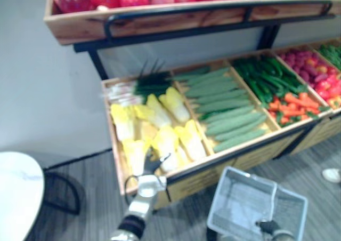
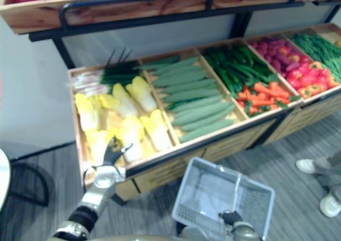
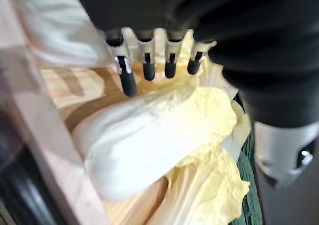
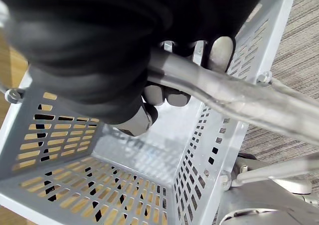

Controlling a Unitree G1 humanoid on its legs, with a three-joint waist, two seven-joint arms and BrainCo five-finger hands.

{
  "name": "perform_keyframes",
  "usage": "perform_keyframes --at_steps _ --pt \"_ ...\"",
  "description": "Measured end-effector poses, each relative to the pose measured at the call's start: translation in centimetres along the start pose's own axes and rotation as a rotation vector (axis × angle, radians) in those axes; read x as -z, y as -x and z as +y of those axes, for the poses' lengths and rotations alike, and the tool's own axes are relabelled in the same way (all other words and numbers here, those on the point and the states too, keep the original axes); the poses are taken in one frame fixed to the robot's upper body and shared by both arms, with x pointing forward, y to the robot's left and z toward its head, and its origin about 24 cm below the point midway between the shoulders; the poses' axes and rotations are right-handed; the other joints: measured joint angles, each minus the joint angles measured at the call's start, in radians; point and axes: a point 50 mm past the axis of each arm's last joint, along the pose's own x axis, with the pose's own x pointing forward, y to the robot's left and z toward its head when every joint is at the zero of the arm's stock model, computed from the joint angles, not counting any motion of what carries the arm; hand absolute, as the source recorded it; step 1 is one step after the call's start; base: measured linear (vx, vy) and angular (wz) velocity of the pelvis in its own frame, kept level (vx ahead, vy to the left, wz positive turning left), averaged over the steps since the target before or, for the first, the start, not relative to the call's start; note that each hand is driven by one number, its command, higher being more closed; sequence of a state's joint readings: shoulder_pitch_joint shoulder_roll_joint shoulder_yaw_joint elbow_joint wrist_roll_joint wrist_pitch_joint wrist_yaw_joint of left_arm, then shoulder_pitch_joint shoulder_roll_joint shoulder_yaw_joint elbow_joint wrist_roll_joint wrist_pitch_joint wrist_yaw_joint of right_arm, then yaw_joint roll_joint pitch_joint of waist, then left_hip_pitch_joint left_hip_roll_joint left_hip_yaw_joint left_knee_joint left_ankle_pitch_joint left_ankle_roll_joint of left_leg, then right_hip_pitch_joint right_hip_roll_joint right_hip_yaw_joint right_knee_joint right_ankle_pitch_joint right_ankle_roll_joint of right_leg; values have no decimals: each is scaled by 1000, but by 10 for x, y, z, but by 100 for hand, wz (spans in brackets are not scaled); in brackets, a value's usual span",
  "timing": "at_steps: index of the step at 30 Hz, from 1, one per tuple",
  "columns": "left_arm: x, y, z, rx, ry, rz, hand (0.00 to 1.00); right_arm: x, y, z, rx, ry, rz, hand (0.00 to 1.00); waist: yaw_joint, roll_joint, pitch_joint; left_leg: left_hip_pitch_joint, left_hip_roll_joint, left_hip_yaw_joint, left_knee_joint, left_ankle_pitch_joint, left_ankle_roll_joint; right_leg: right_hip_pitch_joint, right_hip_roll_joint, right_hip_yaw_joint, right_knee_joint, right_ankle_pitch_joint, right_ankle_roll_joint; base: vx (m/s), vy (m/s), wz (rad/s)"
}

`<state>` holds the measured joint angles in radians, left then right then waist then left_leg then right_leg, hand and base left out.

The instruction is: Pick vegetable in the basket

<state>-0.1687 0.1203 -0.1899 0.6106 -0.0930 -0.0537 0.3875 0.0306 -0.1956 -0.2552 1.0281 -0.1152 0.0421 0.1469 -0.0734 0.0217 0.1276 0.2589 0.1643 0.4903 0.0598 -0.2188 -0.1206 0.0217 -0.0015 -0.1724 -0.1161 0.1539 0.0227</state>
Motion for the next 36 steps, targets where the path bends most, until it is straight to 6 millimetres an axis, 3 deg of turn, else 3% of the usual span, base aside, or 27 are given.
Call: perform_keyframes --at_steps 14,18,20,22,24,28,29,31,34,35,36 --pt "9 -5 -2 -65 -90 65 0 -3 -1 4 3 -13 -11 100 -6 3 21 2 6 52 16 -7 -11 -11 10 41 0 -2 2 -30 -10 -9" --pt "2 -13 -1 -111 -112 64 0 -7 -2 4 11 -34 -25 100 -8 -1 46 -23 18 56 53 -11 -18 -27 11 44 0 -4 3 -15 -9 -1" --pt "-9 -21 5 -164 -98 43 0 -22 -5 8 1 -28 -60 100 -7 -7 74 -63 30 82 86 -13 -21 -62 10 42 0 -5 -1 -75 -41 -17" --pt "-32 -30 9 -230 -78 -22 0 -41 -7 9 -11 -15 -111 100 -5 -12 108 -126 32 93 122 -19 -17 -114 2 35 1 20 -11 -84 -43 -15" --pt "-69 -45 21 -321 -43 -112 0 -69 -8 5 -7 -37 -181 100 -5 -2 177 -197 34 97 158 -20 -13 -173 -6 35 2 52 -7 -115 -44 -3" --pt "-109 -63 47 -404 -17 -157 0 -89 -8 8 -20 -60 -231 100 -8 -11 242 -259 50 96 196 -22 -8 -219 -5 34 7 67 -3 -96 -17 -2" --pt "-119 -66 49 -417 -18 -173 100 -92 -8 7 -15 -68 -239 100 -9 -16 254 -277 55 97 208 -23 -8 -232 -5 33 7 69 -1 -67 10 2" --pt "-130 -68 51 -436 -16 -190 100 -94 -8 8 -11 -73 -246 100 -10 -13 261 -295 57 97 217 -24 -8 -247 -6 31 7 68 -2 -47 22 0" --pt "-145 -71 61 -467 -13 -214 100 -105 -8 13 -29 -60 -278 100 -20 -28 277 -320 57 99 226 -31 -5 -270 -13 22 7 68 -2 -43 49 0" --pt "-151 -72 63 -472 9 -215 100 -109 -8 14 -32 -61 -289 100 -26 -44 286 -335 55 100 229 -30 -4 -282 -18 17 7 69 -1 -43 52 14" --pt "-159 -73 66 -479 16 -228 100 -113 -8 15 -35 -65 -298 100 -33 -37 283 -351 55 102 238 -29 -3 -295 -24 17 7 76 5 -47 56 15"
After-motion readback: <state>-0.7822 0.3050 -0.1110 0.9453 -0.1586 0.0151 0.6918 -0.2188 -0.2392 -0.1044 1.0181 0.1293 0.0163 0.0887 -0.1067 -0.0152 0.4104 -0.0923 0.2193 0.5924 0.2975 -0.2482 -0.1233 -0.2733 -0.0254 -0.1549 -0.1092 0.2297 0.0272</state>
